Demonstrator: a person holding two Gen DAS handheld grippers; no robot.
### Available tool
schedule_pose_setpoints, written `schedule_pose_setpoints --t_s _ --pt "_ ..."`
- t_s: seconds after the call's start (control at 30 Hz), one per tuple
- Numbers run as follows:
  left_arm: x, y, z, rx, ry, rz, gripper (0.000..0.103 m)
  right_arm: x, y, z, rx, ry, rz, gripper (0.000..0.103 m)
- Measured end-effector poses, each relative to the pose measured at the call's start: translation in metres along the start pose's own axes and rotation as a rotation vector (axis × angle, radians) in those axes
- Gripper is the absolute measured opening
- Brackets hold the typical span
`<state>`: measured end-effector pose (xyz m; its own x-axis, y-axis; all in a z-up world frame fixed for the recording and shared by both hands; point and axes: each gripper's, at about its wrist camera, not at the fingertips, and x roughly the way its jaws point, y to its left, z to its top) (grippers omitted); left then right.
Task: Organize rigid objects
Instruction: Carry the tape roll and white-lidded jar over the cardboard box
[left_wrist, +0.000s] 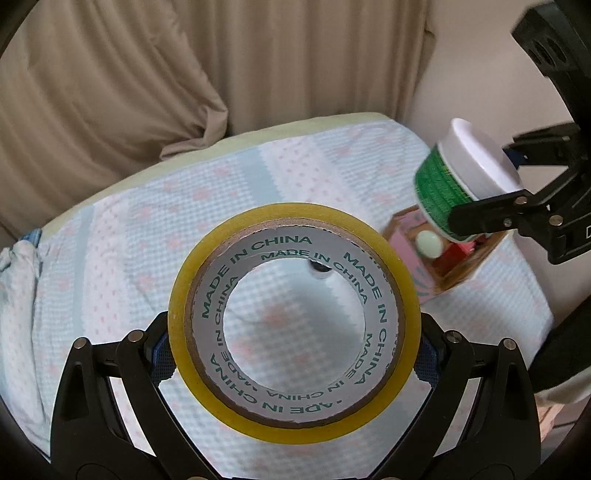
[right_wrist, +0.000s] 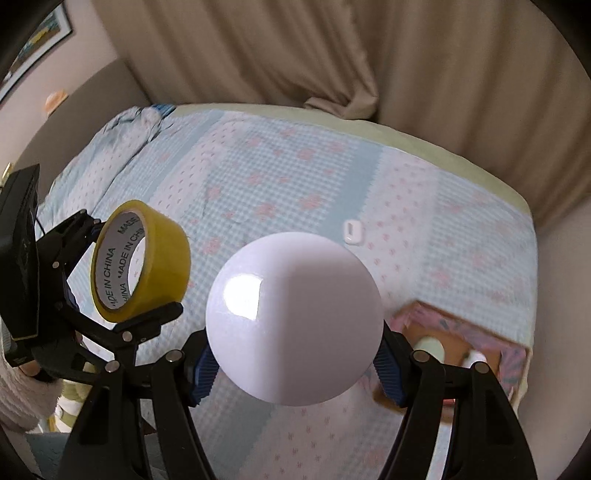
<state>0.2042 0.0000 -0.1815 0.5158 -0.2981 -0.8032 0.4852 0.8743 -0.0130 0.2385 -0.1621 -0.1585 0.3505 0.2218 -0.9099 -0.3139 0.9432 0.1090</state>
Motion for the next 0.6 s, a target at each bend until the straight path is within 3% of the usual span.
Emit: schedule_pose_setpoints --t_s 0.3,0.6 --pt "-0.015 -0.097 0.041 -0.018 -0.024 -0.007 0.096 -0.073 -0.097 -0.063 0.088 -0.033 -0.044 0.067" --pt "0.029 -0.200 0.084 -0.048 0.011 -0.047 0.096 -0.098 -0.213 -0.104 0.161 -0.031 -0.077 0.067"
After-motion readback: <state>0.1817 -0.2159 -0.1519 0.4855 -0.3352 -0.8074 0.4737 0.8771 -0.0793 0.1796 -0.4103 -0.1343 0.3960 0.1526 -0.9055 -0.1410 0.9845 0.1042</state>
